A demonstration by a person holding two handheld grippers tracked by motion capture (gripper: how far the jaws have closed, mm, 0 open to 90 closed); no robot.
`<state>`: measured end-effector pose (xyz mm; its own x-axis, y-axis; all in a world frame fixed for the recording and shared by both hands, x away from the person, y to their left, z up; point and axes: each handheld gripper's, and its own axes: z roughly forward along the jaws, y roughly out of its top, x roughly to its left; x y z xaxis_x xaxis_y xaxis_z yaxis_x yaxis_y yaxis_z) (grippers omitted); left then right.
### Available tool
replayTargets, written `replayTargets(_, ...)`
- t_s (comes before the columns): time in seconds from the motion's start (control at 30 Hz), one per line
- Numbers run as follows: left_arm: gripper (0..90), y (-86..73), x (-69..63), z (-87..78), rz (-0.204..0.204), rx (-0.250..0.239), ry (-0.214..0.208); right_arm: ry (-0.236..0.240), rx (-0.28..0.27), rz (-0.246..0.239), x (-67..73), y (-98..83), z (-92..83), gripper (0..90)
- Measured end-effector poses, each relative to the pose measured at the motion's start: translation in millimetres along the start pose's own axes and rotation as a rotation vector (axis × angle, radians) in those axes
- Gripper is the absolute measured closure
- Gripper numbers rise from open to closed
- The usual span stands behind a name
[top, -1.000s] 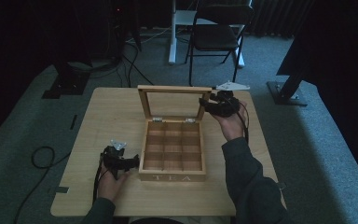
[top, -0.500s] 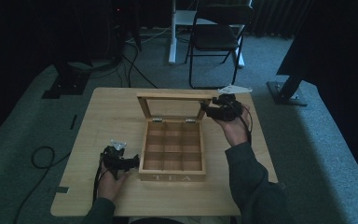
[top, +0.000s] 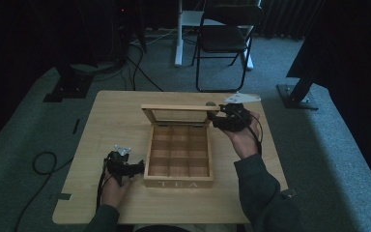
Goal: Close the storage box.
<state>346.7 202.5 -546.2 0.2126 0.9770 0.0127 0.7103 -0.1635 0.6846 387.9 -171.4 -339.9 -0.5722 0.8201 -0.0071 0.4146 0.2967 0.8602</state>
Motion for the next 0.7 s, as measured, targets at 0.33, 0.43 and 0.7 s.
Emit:
replayTargets(0.33,1.6,0.0,0.1,0.0,0.001,-0.001,0.001,0.011,0.006,0.002,7.0,-11.8,-5.8,43.0)
replayTargets(0.43,1.6,0.0,0.0,0.0,0.000,-0.001,0.001,0.014,0.012,-0.006,11.2,-16.1,-7.6,43.0)
replayTargets(0.7,1.6,0.0,0.1,0.0,0.001,-0.001,0.001,-0.018,0.004,-0.039,20.3,-26.6,-11.1,42.9)
